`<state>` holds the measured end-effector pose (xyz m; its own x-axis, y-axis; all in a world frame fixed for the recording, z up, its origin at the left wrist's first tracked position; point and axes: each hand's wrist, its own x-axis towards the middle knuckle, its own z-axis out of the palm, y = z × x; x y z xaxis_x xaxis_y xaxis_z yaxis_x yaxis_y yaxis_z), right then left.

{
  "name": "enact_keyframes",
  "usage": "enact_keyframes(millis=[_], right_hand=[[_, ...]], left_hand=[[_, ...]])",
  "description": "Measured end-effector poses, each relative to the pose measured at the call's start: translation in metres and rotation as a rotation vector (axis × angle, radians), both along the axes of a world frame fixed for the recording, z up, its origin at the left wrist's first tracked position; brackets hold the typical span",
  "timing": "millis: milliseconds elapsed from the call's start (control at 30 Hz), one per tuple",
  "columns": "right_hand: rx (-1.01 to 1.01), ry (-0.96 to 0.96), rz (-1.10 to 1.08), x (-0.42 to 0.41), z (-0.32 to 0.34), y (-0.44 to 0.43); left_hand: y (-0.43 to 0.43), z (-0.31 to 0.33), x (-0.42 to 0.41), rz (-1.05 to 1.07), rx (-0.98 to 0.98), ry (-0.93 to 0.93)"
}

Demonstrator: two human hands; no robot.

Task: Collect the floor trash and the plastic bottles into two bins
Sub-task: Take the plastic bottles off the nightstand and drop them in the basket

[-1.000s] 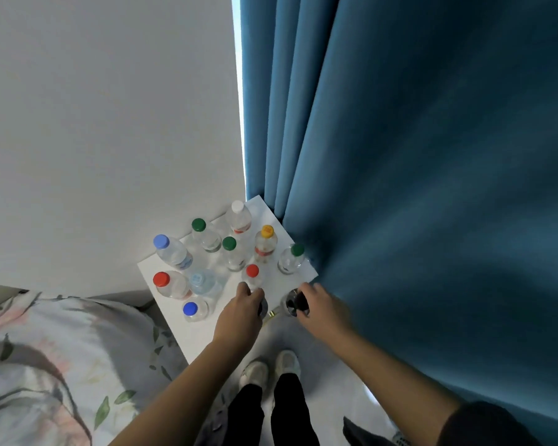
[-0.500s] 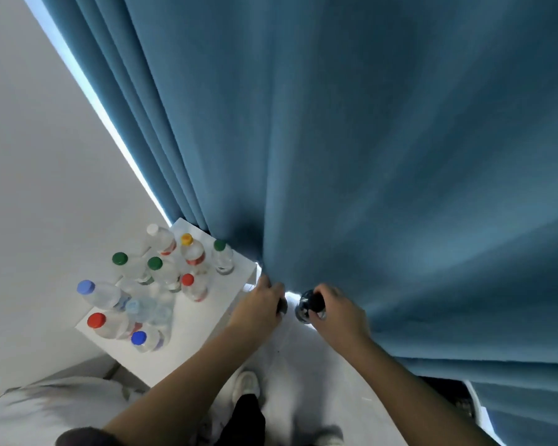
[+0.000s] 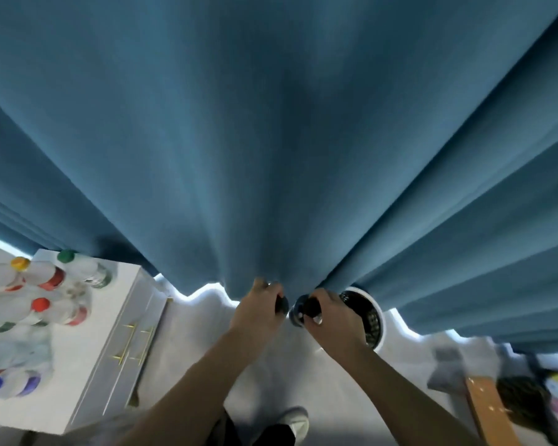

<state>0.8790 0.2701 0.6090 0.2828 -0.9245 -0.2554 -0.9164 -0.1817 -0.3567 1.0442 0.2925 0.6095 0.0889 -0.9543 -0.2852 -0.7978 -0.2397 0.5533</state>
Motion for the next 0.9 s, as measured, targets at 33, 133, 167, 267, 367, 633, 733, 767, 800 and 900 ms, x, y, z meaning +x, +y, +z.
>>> enact_keyframes(millis=[33,133,167,267,367,633,733,767,800,900], right_hand=[[0.007,0.002,-0.038,-0.019,-0.002,0.001],[0.039,0.033,-0.135,-0.069,-0.008,0.002],[0.051,0.049,-0.167,-0.084,-0.009,0.002],[0.07,0.073,-0.278,-0.123,-0.017,-0.001],[0.096,0.099,-0.347,-0.153,-0.025,-0.007],[0.185,0.217,-0.418,-0.205,-0.043,-0.043],[0.199,0.246,-0.427,-0.221,-0.042,-0.058],[0.21,0.251,-0.428,-0.225,-0.042,-0.062],[0.216,0.255,-0.426,-0.229,-0.041,-0.066],[0.208,0.256,-0.407,-0.242,-0.042,-0.078]], left_hand=[[-0.001,-0.003,-0.018,-0.03,0.001,0.003],[-0.007,-0.012,-0.063,-0.121,0.025,0.011],[-0.009,-0.016,-0.076,-0.152,0.039,0.019],[-0.017,-0.027,-0.108,-0.239,0.08,0.019],[-0.029,-0.037,-0.131,-0.288,0.092,0.019],[-0.082,-0.065,-0.164,-0.39,0.111,0.044],[-0.1,-0.069,-0.175,-0.443,0.169,0.027],[-0.105,-0.069,-0.178,-0.453,0.176,0.021],[-0.109,-0.071,-0.181,-0.46,0.183,0.018],[-0.12,-0.076,-0.193,-0.46,0.206,0.014]])
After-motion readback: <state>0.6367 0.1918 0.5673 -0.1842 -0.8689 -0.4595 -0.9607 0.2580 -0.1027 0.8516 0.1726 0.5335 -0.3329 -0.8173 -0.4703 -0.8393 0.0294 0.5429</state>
